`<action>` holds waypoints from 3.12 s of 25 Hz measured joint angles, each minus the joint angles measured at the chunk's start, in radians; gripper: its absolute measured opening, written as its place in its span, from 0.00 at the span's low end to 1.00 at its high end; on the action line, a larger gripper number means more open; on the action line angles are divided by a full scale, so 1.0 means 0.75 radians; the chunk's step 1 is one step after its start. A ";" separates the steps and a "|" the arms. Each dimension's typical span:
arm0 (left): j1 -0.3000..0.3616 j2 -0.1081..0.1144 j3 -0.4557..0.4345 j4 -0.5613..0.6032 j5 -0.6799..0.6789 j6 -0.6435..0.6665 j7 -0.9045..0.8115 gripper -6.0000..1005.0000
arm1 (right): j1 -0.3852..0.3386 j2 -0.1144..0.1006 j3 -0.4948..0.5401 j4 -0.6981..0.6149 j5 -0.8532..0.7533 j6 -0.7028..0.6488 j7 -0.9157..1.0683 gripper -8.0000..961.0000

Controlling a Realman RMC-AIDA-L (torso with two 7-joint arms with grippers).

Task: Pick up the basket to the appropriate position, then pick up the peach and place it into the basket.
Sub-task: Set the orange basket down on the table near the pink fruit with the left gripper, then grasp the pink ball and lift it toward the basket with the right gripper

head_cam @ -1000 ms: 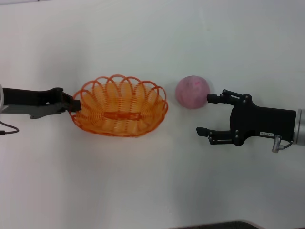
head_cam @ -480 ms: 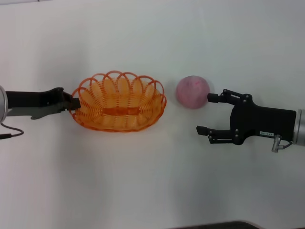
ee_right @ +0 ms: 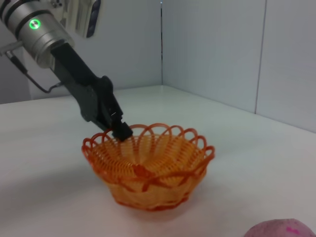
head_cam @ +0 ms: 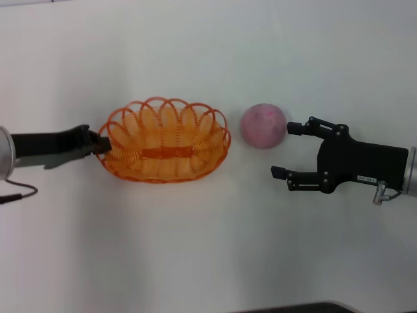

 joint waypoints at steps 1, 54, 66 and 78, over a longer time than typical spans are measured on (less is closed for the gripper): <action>0.015 0.000 0.021 0.000 -0.007 -0.011 -0.008 0.05 | -0.001 0.000 0.000 0.000 0.000 0.000 0.000 0.97; 0.023 0.022 -0.342 -0.178 -0.272 0.312 0.738 0.84 | 0.009 0.001 0.000 0.004 0.001 -0.008 -0.003 0.97; 0.032 0.014 -0.643 -0.510 -0.349 0.515 2.276 0.89 | 0.016 0.001 0.000 0.005 0.017 -0.002 -0.003 0.97; 0.059 0.012 -0.642 -0.652 -0.278 0.499 2.462 0.88 | 0.014 0.001 -0.004 0.002 0.020 0.000 -0.003 0.97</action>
